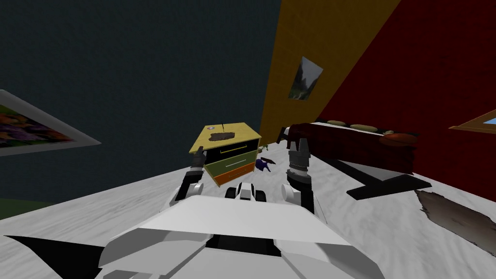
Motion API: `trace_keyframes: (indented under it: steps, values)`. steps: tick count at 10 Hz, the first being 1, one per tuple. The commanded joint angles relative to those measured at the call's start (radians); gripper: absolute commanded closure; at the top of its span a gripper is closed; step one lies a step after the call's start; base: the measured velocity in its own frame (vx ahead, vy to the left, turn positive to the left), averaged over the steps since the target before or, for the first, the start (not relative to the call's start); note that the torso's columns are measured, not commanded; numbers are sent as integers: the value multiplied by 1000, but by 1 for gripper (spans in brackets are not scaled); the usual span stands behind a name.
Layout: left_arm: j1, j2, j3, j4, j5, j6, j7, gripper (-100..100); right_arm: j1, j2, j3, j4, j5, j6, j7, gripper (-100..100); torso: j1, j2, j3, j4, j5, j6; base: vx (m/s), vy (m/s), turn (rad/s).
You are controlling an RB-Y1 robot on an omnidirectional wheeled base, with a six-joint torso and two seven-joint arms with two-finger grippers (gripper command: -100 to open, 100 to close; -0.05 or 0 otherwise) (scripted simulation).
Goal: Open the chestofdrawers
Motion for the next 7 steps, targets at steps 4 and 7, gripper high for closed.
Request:
trace_keyframes:
  steps: [4,7]
  values:
    - [-18,-25,29,130,33,-11,18,-100,0,0,0,0,0,0,0,0,-9,20,11,10,-9,-11,98,-169,66]
    - [-25,-56,46,192,50,-27,26,-100,0,0,0,0,0,0,0,0,-9,23,12,11,-8,-11,72,-170,76]
